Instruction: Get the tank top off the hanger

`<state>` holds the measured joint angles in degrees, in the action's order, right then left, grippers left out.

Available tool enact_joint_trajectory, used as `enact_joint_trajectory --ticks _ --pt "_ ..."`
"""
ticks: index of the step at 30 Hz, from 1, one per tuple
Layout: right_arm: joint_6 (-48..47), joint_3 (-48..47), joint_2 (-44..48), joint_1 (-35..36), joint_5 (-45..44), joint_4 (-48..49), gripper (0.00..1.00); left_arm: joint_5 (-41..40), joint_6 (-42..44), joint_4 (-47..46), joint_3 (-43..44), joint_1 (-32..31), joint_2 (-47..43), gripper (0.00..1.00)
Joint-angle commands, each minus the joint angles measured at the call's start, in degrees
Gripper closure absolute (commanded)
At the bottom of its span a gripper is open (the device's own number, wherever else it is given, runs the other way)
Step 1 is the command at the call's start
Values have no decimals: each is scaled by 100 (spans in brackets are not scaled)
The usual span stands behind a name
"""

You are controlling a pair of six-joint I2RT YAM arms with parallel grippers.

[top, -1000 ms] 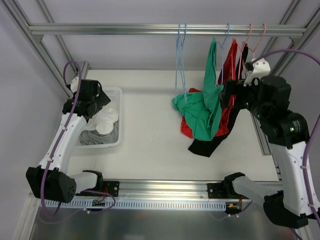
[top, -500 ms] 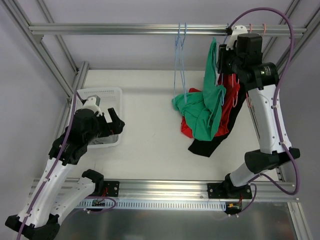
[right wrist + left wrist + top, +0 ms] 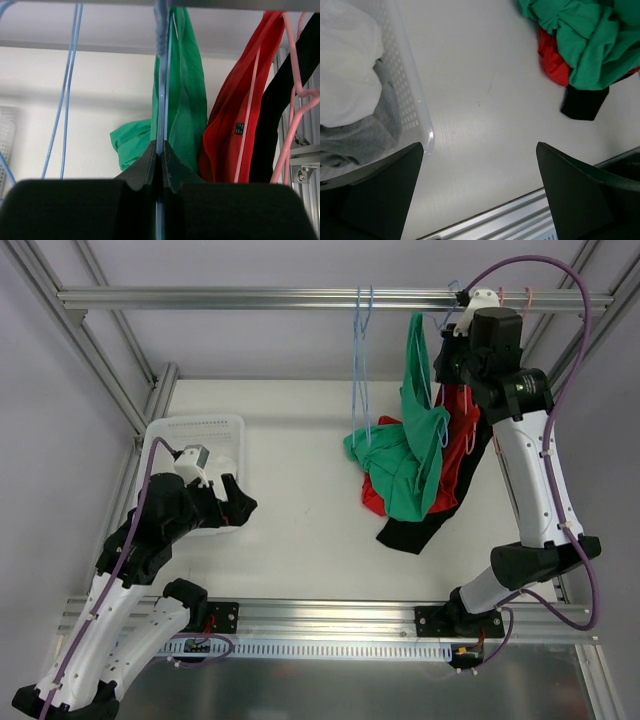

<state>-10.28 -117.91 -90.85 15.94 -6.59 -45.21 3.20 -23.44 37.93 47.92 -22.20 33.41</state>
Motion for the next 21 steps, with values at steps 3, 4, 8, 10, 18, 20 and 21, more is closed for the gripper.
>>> enact_joint_trajectory --ticks 3,4,8,10,18,20,21 --pt "343 180 761 -12 263 1391 100 1366 -2 -962 42 -74 -106 1" --pt "360 206 796 -12 290 1427 100 1637 -46 -1094 42 -92 -89 1" --pt "395 417 1016 -12 561 1507 100 1947 -143 -1612 182 -337 25 1" --pt "439 714 1279 -12 589 1401 100 1956 -134 -1736 435 -530 104 1" --pt "554 3017 3519 -12 1573 988 100 1046 664 -2159 2465 -2172 1948 1" --pt "562 3517 4310 -12 1608 944 100 596 1067 -2185 3203 -2952 2727 1" --pt "519 3598 4521 -4 1626 787 100 141 1183 -2185 3719 -3166 3237 1"
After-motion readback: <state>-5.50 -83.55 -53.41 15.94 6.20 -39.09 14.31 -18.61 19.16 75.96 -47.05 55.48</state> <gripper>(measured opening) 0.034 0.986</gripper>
